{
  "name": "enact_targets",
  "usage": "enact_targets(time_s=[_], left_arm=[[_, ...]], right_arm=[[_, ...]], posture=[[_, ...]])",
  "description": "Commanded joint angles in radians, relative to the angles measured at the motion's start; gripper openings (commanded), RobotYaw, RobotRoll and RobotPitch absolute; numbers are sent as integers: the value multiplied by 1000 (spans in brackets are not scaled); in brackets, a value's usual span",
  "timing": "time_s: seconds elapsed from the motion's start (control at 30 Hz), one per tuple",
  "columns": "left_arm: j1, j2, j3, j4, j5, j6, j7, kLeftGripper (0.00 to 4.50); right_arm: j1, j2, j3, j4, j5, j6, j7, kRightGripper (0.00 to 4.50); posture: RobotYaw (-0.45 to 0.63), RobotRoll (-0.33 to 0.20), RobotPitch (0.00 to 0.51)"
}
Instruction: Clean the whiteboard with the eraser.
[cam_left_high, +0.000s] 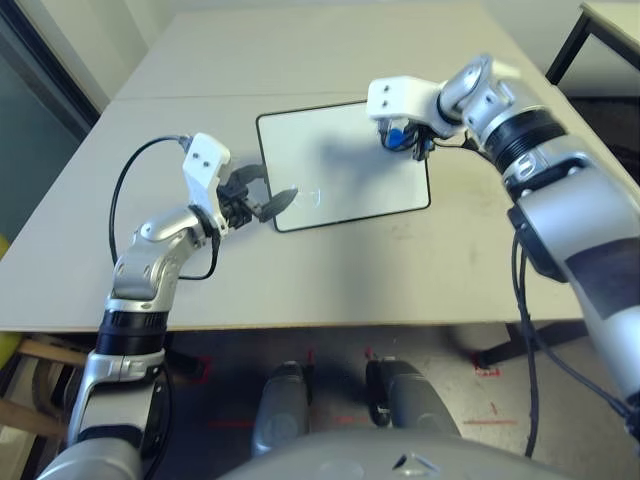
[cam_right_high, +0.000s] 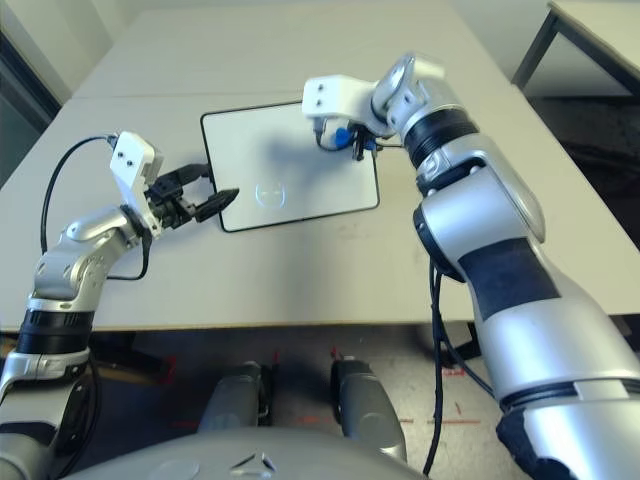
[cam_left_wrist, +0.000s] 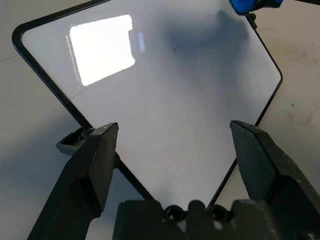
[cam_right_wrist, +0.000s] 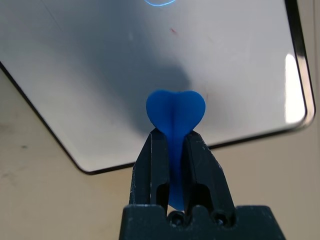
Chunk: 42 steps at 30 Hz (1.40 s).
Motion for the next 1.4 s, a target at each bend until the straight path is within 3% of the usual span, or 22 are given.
enact_targets(time_s=[0.03, 0.2, 0.37, 0.43, 0.73, 1.23, 1.4], left_arm=[[2, -13, -18, 5, 13, -6, -3, 4500], [13, -21, -18, 6, 13, -10, -5, 4500], [13, -26, -18, 13, 16, -13, -7, 4500], [7, -29, -20, 18, 18, -14, -4, 4500], [8, -13, -7, 8, 21, -6, -1, 4500], [31, 34, 23, -34, 12, 21, 4, 4500], [19, 51, 30, -32, 9, 27, 1, 4500]], right_arm=[[31, -66, -47, -48, 48, 224, 64, 123], [61, -162, -83, -85, 88, 459, 53, 123], [76, -184, -159, -35, 147, 614, -73, 123], [105, -173, -228, 9, 187, 639, -198, 123], [144, -100, -412, 106, 323, 639, -527, 123], [194, -54, -482, 151, 403, 545, -692, 122], [198, -53, -516, 146, 438, 533, -711, 1850]], posture=[[-40, 0, 108], [-55, 0, 119], [-62, 0, 118], [-60, 0, 115], [-27, 0, 107], [13, 0, 94], [9, 0, 93]])
